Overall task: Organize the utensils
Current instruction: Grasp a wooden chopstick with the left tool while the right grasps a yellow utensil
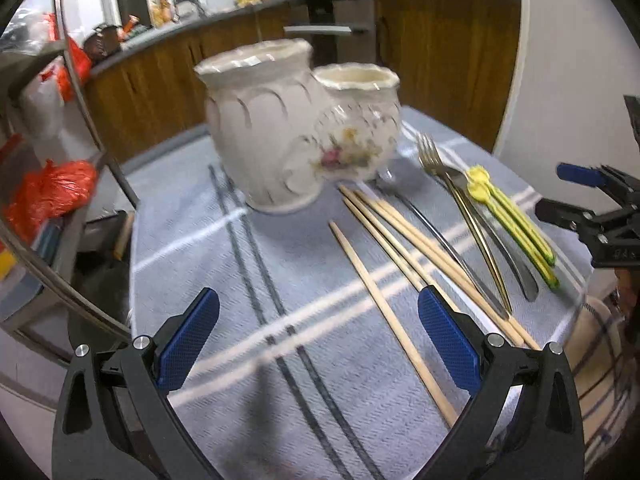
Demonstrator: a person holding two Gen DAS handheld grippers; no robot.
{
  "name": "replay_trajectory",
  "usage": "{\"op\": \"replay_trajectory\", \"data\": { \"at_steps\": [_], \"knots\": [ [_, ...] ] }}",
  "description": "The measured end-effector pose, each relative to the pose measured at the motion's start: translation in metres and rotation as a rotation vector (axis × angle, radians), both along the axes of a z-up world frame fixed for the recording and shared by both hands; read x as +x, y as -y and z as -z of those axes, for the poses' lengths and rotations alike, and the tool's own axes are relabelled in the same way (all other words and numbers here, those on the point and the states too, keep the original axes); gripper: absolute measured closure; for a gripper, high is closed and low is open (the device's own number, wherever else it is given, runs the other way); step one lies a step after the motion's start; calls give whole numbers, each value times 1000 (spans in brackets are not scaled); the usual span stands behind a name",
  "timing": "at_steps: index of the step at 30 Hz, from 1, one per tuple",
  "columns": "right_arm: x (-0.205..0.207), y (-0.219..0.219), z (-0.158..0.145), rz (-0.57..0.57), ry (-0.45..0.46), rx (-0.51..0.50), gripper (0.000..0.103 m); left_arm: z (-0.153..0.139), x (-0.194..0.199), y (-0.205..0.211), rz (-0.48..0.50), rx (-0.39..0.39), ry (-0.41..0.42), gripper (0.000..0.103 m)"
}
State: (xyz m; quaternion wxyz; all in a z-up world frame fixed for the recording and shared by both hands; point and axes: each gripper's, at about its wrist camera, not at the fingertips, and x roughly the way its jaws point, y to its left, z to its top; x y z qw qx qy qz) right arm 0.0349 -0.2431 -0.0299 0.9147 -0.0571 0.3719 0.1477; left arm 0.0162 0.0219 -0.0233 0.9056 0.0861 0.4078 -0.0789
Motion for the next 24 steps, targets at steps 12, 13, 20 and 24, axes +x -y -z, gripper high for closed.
{"op": "replay_trajectory", "data": {
  "at_steps": [12,13,20,24],
  "knots": [
    [18,-6,17,7,-108,-9,54,18,-9,22,49,9,-83,23],
    [20,-7,17,9,-108,-11,58,18,-10,23,51,8,-86,26],
    [37,-12,26,21,-140,-5,70,26,-19,27,71,-7,-123,45],
    [43,-15,25,23,-132,-22,74,26,-13,27,70,-16,-124,62]
  ]
}}
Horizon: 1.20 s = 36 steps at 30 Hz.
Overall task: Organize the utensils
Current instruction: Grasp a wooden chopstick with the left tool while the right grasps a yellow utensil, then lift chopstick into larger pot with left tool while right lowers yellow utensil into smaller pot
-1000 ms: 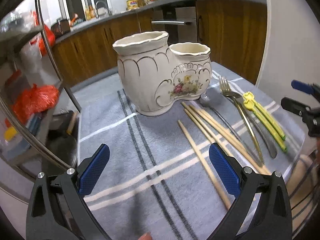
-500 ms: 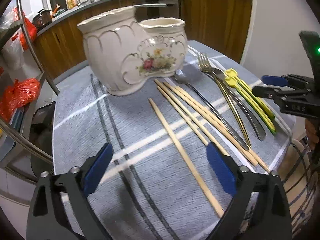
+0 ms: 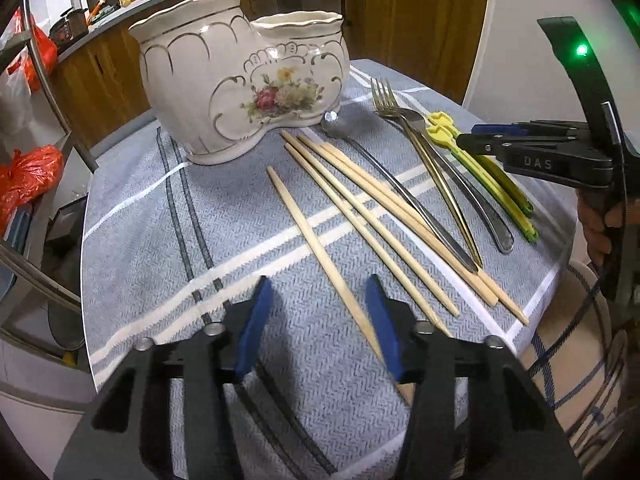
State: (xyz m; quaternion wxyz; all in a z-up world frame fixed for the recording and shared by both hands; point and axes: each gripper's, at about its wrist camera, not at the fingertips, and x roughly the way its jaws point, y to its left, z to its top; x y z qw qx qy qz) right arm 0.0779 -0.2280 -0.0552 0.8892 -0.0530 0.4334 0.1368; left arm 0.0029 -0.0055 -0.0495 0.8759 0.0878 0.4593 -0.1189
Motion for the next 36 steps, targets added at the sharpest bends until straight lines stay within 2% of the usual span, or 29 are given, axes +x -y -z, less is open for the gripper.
{"op": "replay_trajectory", "data": {
  "at_steps": [4,7,14,23,30,36],
  "knots": [
    [5,-2,-1,-9,-4,11,88,0,7,-2,15,-6,-3,83],
    [7,-2,-2,-13,-2,19,93,-1,13,-8,15,-6,-6,94],
    [-5,0,-8,-14,45,24,93,-4,11,-22,22,-28,14,97],
    [-26,-2,-54,-65,217,131,93,-32,-4,-37,49,-163,200,97],
    [-9,-22,-88,-88,313,203,93,-65,-6,-42,58,-185,369,97],
    [16,-41,-119,-109,397,304,93,-105,16,-50,56,-192,476,97]
  ]
}}
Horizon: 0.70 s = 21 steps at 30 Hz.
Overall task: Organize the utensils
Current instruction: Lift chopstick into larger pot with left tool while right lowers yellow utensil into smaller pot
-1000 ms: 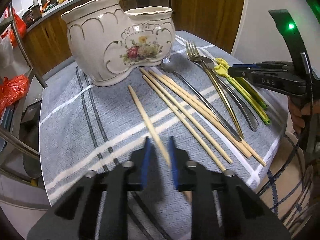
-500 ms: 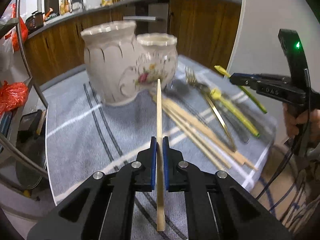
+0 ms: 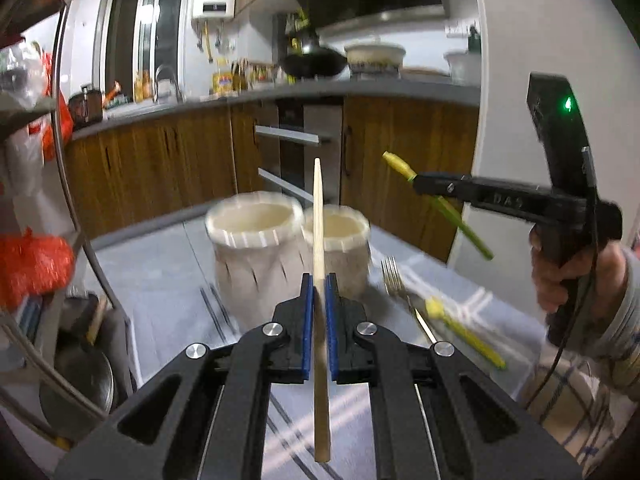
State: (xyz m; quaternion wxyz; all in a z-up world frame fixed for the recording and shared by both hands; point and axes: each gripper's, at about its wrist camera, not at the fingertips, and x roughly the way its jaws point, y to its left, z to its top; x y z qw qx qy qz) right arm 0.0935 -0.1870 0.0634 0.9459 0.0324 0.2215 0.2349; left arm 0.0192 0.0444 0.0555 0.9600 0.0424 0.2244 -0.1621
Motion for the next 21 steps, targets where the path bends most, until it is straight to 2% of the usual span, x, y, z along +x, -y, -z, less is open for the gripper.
{"op": "replay_trajectory", "data": {
  "at_steps": [2,4,7,11,13,17,21],
  "knots": [
    [14,-6,-9,-12,23,57,93,-16,14,-6,-14,-17,45,97],
    [25,-9,-14,-19,33,103,93,-33,34,-18,-17,-83,68,97],
    [51,-14,-13,-29,-3,196,93,-46,65,-28,-21,-162,71,97],
    [82,-21,-3,-26,-65,281,93,-51,98,-37,-38,-213,71,97],
    [93,-26,1,-21,-83,316,93,-46,115,-42,-37,-268,46,97],
    [108,-38,11,6,-91,324,93,-37,138,-45,-53,-306,25,97],
    [110,-46,19,39,-37,285,93,-27,144,-39,-59,-290,45,97]
  ]
}}
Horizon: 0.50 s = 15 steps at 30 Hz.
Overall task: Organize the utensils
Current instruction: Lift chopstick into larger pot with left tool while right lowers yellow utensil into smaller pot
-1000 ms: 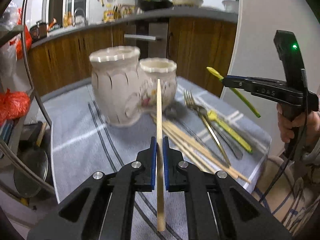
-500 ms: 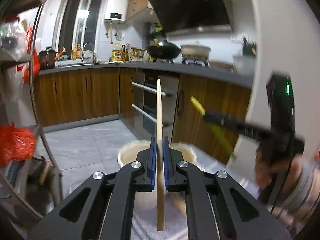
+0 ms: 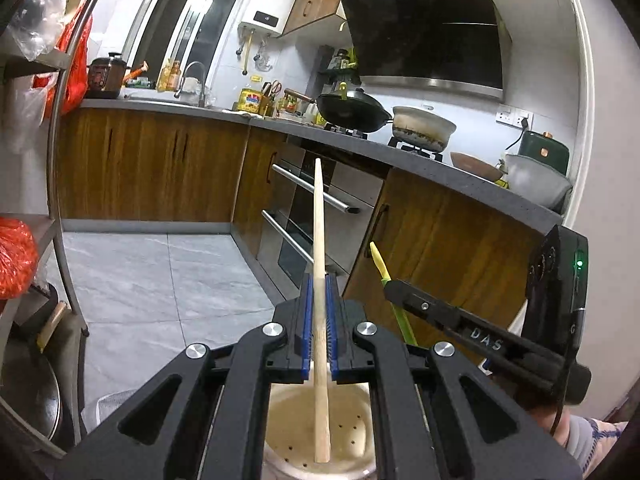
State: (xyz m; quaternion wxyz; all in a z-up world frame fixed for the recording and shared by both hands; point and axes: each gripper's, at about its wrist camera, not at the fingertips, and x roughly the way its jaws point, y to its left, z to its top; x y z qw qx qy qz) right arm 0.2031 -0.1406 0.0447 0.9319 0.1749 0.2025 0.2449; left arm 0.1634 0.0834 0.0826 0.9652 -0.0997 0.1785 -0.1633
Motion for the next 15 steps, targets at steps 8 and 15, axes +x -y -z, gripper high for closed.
{"op": "replay_trajectory", "data": {
  "at_steps": [8,15],
  "knots": [
    [0,-9,17,44,34,-108,93,16,-5,12,-15,79,48,97],
    [-13,-14,27,23,35,-193,93,26,-21,16,-19,135,46,97]
  ]
}}
